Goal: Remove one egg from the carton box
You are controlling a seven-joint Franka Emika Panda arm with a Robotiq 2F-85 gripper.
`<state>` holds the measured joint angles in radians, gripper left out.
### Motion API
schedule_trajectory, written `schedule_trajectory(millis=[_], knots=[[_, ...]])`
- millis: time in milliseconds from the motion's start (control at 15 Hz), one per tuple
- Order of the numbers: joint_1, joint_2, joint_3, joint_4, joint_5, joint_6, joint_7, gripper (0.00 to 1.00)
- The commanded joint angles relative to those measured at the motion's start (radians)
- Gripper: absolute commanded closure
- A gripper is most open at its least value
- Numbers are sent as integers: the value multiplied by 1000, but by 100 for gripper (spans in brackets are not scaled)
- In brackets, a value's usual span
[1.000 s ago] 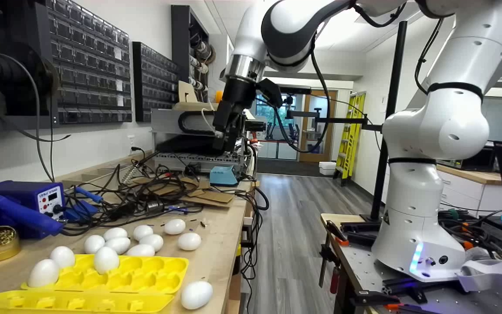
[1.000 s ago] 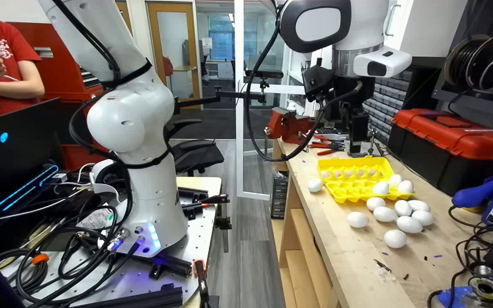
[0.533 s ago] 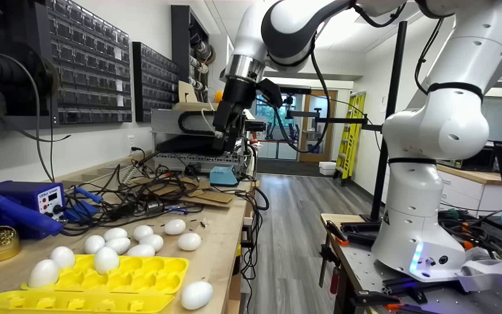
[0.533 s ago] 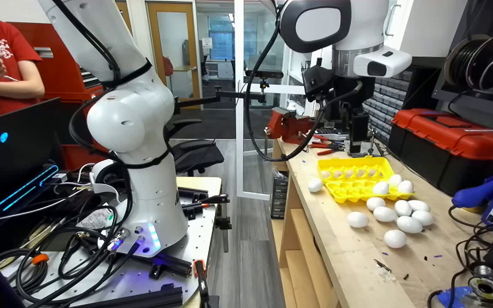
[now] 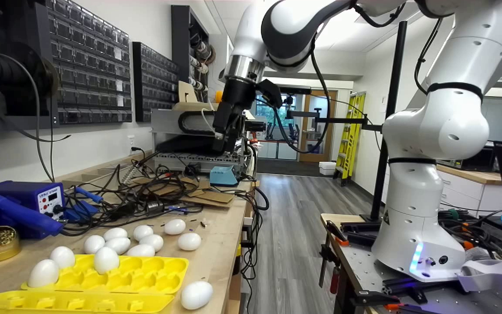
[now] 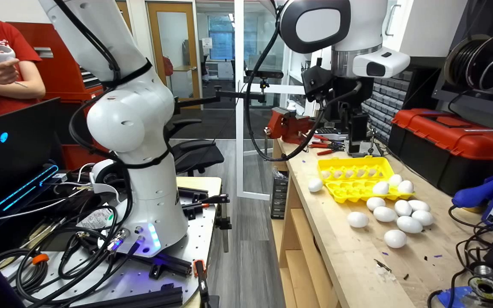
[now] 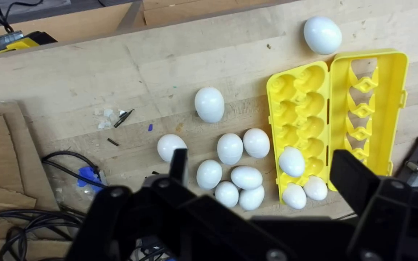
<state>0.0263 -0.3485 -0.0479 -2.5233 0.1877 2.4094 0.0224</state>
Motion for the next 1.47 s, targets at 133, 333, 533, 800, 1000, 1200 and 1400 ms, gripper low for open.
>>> schedule_trajectory(millis=[133,333,533,800,1000,1200,1400], knots=[[9,74,39,34,-11,46,-2,0],[17,132,69,66,-26,90,1,0],[23,211,92,116,-54,144,2,0],[25,342,118,209,-122,201,14,0],[33,429,125,282,-170,210,19,0],[46,492,125,339,-198,213,19,0],[45,487,125,325,-176,201,0,0]])
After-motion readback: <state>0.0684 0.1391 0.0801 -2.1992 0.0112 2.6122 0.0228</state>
